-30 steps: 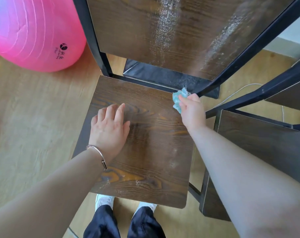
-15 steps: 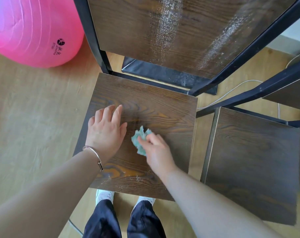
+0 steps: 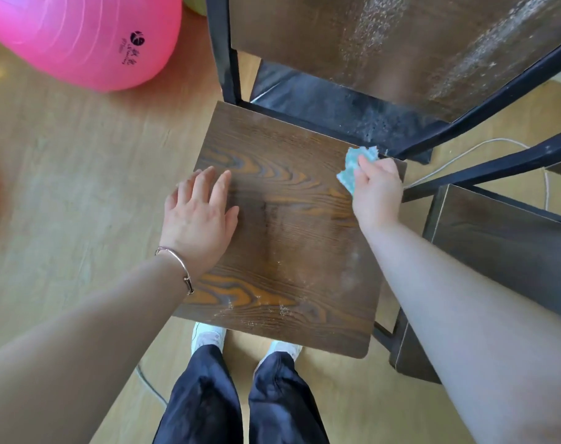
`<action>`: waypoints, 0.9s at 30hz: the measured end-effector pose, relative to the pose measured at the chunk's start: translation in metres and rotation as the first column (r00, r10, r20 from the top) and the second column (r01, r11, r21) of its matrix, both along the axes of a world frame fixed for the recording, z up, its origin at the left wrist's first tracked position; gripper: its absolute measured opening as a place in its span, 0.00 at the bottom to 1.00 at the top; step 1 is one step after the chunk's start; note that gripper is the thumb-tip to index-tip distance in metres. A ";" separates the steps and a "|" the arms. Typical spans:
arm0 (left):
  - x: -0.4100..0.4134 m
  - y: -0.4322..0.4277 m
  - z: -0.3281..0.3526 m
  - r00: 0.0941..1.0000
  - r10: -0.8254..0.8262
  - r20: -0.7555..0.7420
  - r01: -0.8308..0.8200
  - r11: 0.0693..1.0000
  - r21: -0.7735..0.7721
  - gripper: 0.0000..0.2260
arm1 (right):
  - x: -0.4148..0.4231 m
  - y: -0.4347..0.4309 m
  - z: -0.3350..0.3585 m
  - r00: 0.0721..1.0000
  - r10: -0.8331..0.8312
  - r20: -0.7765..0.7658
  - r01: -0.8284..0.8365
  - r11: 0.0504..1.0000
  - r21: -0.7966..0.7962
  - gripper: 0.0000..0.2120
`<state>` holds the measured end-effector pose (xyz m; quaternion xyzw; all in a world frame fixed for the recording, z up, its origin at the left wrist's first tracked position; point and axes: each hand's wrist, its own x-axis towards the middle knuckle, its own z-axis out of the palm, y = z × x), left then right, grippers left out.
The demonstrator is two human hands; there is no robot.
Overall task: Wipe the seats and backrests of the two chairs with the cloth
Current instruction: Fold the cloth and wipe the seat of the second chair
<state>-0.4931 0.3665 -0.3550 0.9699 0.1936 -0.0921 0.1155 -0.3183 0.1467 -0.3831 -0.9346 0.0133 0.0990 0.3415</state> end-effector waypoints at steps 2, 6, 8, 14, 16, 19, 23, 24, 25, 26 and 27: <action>-0.001 0.006 -0.001 1.000 0.017 0.004 -0.017 1.000 -0.004 0.25 | 0.006 0.028 -0.004 0.995 -0.070 -0.066 0.073 0.996 0.044 0.07; -0.006 0.019 0.001 1.000 0.028 0.011 -0.028 1.000 -0.010 0.25 | 0.007 0.094 -0.004 0.982 0.021 -0.190 0.011 0.986 0.166 0.07; -0.010 0.027 0.000 1.000 0.028 0.000 -0.028 1.000 -0.012 0.25 | 0.009 0.120 -0.004 0.974 0.095 -0.208 -0.058 0.982 0.178 0.09; -0.024 0.052 0.000 0.994 0.113 -0.004 -0.113 0.993 -0.019 0.25 | 0.015 0.174 -0.006 0.913 0.339 -0.226 -0.319 0.940 0.122 0.08; -0.030 0.058 -0.001 0.991 0.136 -0.006 -0.136 0.990 -0.027 0.25 | 0.010 0.182 -0.009 0.897 0.392 -0.206 -0.378 0.920 0.103 0.09; -0.039 0.062 0.000 0.989 0.146 -0.001 -0.146 0.989 -0.033 0.25 | -0.005 0.182 -0.010 0.848 0.517 -0.117 -0.522 0.853 -0.014 0.12; -0.051 0.061 0.005 0.991 0.132 -0.007 -0.132 0.991 -0.027 0.25 | -0.046 0.164 -0.015 0.736 0.671 -0.085 -0.676 0.729 -0.108 0.19; -0.054 0.060 0.006 0.992 0.126 -0.008 -0.126 0.992 -0.026 0.25 | -0.064 0.157 -0.015 0.721 0.687 -0.088 -0.693 0.716 -0.082 0.18; -0.057 0.057 0.007 0.993 0.120 -0.012 -0.120 0.992 -0.028 0.25 | -0.083 0.145 -0.014 0.702 0.709 -0.073 -0.712 0.693 -0.115 0.19; -0.059 0.055 0.009 0.993 0.115 -0.020 -0.116 0.993 -0.032 0.25 | -0.105 0.133 -0.009 0.681 0.729 -0.066 -0.729 0.668 -0.147 0.20; -0.061 0.051 0.011 0.994 0.109 -0.028 -0.110 0.993 -0.038 0.25 | -0.125 0.119 -0.007 0.659 0.749 -0.065 -0.749 0.645 -0.153 0.22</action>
